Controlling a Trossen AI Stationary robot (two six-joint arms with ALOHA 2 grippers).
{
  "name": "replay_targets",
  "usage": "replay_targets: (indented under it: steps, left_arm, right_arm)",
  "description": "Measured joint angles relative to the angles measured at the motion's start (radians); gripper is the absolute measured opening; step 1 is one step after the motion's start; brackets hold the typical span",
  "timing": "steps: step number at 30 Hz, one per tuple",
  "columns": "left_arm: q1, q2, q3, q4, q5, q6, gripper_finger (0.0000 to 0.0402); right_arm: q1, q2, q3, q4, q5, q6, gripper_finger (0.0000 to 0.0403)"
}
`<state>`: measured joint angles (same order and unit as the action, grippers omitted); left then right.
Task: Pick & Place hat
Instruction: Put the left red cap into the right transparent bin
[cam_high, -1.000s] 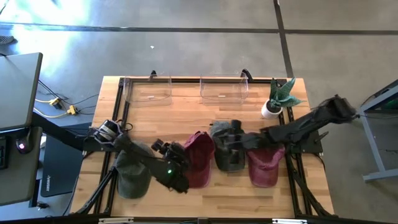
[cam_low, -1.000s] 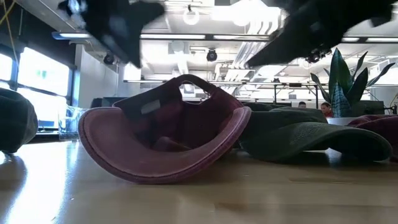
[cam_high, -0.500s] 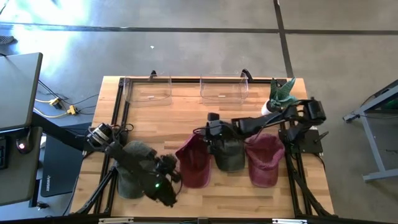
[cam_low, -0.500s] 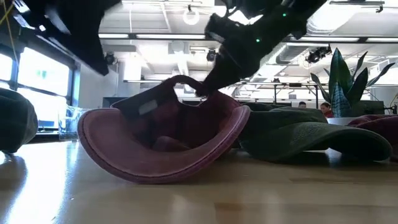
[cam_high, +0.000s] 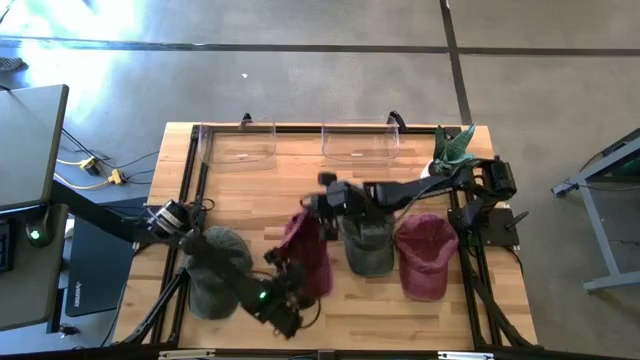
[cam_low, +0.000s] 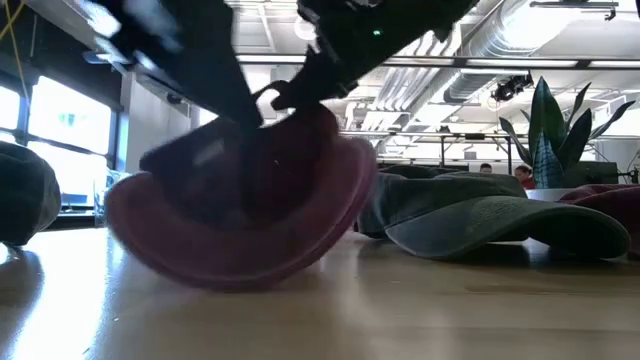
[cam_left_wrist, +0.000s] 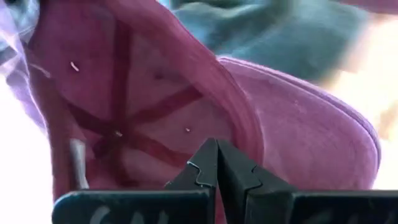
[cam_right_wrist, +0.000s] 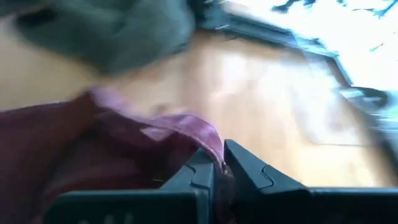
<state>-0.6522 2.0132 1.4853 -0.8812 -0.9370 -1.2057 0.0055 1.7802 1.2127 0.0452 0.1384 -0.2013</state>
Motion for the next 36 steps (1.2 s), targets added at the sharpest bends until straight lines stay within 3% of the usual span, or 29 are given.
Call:
replay_targets:
  steps: [2,6,11,16,22,27,30,36]
  left_arm:
    - [0.033,0.0,0.0,-0.065,0.06,-0.073,0.0003]
    - [0.04,0.002,-0.001,-0.318,0.075,-0.353,0.0001]
    - [-0.054,0.002,-0.001,-0.58,0.057,-0.686,0.0]
    - [-0.137,0.002,-0.001,-0.682,0.004,-0.861,0.0]
    - [-0.131,0.002,-0.001,-0.671,-0.036,-0.86,0.0]
    - [-0.09,0.002,-0.001,-0.589,-0.081,-0.761,0.0]
    - [-0.062,0.002,0.0,-0.55,-0.095,-0.692,0.0]
    - [-0.049,0.001,0.004,-0.573,-0.014,-0.66,0.0]
  right_arm:
    - [-0.03,0.0,0.005,-0.005,0.01,-0.012,0.0012]
    - [-0.041,0.0,-0.022,-0.025,-0.025,0.019,0.0023]
    - [0.024,0.0,-0.086,-0.017,-0.093,0.002,0.001]
    - [0.088,0.0,-0.173,0.031,-0.118,0.019,0.0023]
    - [0.116,0.004,-0.257,0.192,-0.249,0.078,0.0013]
    - [0.116,0.055,-0.254,0.202,-0.321,0.097,0.0017]
    - [0.121,0.124,-0.225,0.197,-0.311,0.104,0.0047]
    - [0.136,0.182,-0.128,0.065,-0.335,0.042,0.0126]
